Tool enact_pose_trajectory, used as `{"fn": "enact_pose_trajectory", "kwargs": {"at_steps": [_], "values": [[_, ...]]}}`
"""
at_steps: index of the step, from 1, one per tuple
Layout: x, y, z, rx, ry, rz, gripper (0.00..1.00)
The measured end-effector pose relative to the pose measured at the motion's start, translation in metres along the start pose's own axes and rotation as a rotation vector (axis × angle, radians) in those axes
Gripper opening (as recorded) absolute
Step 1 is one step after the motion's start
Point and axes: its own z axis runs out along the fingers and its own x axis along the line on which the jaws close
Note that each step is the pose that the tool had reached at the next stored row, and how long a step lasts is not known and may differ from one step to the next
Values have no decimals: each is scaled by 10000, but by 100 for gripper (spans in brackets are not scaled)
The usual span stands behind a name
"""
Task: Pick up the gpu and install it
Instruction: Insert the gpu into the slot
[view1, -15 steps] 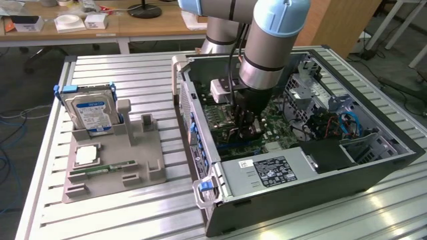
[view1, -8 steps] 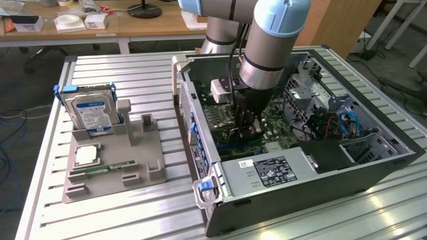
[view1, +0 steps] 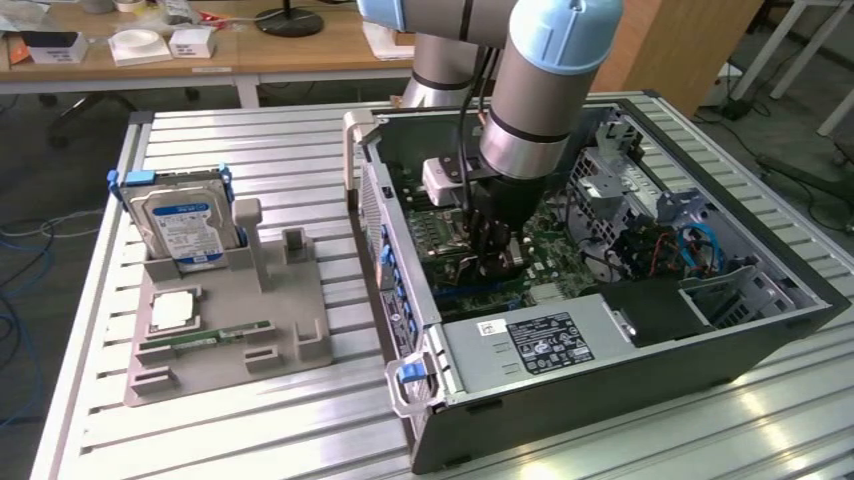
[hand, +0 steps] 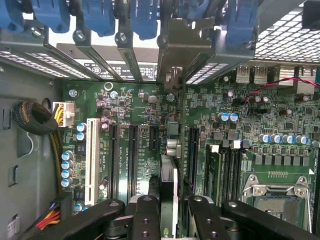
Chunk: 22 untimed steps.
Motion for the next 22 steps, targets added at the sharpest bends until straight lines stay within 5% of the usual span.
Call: {"fn": "enact_pose_trajectory", "kwargs": {"at_steps": [22], "values": [[-1, -13, 2, -1, -3, 41, 27]]}}
